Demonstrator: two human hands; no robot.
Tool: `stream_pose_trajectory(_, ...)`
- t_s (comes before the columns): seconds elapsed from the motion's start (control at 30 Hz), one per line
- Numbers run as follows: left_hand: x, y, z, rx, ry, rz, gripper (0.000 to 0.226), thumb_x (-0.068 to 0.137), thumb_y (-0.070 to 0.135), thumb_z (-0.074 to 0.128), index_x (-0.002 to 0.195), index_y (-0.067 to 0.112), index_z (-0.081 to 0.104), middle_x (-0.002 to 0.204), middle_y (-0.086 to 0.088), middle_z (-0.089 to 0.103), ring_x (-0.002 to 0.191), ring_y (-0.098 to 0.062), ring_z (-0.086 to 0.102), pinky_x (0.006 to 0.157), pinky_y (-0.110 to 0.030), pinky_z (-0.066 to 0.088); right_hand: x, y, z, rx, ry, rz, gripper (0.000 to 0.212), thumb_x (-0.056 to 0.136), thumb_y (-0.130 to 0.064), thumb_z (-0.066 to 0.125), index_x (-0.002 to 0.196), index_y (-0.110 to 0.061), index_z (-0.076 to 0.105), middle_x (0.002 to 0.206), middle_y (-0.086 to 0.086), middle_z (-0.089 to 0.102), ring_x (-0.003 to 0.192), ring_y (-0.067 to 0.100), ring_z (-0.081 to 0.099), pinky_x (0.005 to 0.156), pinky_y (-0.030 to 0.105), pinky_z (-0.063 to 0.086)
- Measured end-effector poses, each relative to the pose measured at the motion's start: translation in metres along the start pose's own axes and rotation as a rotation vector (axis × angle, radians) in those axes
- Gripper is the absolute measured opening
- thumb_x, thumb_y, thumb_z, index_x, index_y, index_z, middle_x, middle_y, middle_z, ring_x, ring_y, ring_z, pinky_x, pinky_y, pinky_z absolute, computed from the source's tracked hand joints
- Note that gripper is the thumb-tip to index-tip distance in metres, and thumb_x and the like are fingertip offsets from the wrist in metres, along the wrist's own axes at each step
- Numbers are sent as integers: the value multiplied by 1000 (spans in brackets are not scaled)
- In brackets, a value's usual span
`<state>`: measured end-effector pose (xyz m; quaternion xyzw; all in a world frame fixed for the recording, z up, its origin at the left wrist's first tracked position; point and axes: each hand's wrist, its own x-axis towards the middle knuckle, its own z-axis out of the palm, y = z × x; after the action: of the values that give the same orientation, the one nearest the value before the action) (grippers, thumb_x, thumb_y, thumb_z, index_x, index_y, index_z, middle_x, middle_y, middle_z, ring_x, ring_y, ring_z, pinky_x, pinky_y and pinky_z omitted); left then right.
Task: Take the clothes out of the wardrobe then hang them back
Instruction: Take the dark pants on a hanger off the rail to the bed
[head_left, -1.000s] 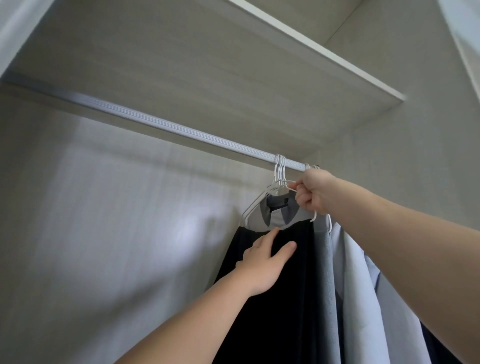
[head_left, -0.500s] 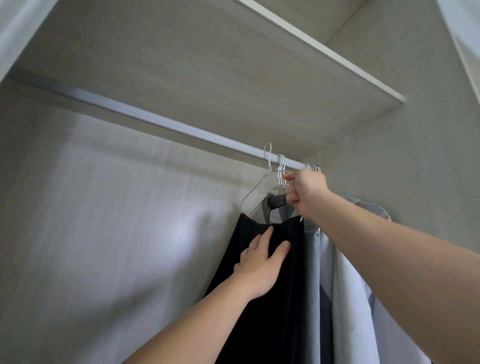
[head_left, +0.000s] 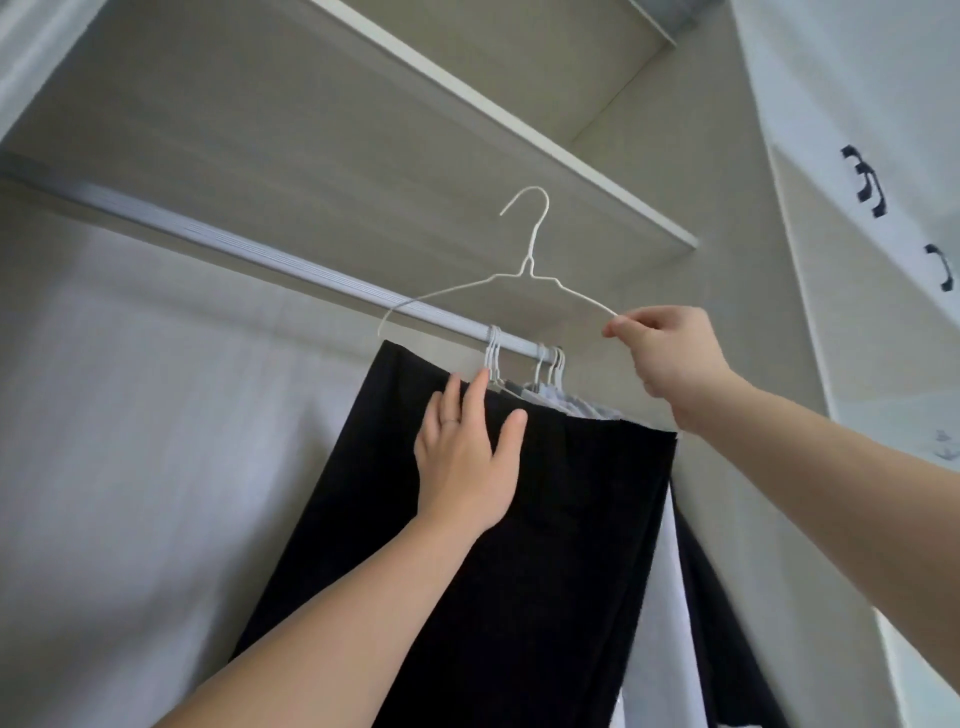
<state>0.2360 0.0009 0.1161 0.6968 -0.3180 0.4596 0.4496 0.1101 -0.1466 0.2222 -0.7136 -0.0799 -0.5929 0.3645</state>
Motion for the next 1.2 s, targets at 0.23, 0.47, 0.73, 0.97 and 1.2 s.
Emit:
stream_pose_trajectory(0.23,-2,97,15,124,281,237,67,97,57,26,158,31,14,168,-2,1,155,-23,-6,122,-49,-2,-8,-6,-130,-651,198,-263,20,99,-34,48,96,-25,65,74,-3,63,73,26,59,63,33,45)
stream_pose_trajectory(0.47,-30,226,61,-8,284,298,68,98,52,31,158,24,15,168,-6,6,155,-25,-4,124,-53,-2,-27,-11,-273,-955,327,-183,28,101,-39,39,94,-22,61,75,0,59,75,32,57,66,37,44)
stream_pose_trajectory(0.73,-107,367,169,-320,45,252,39,103,35,37,138,21,48,120,0,65,127,-29,47,113,-48,22,-97,-24,-467,-1332,340,-145,28,102,-41,38,92,-23,57,72,-5,58,71,26,55,62,36,43)
stream_pose_trajectory(0.97,-200,512,257,-699,-241,255,31,107,24,31,114,17,60,109,0,68,97,-24,61,86,-41,48,-190,-53,-632,-1606,414,73,31,102,-42,39,91,-21,58,71,-6,59,68,22,55,62,34,41)
stream_pose_trajectory(1.2,-307,637,324,-926,-481,435,32,107,35,38,84,15,49,76,3,55,67,-18,50,53,-30,28,-301,-92,-740,-1821,519,371,29,100,-42,42,89,-25,62,74,-6,64,70,22,57,67,37,51)
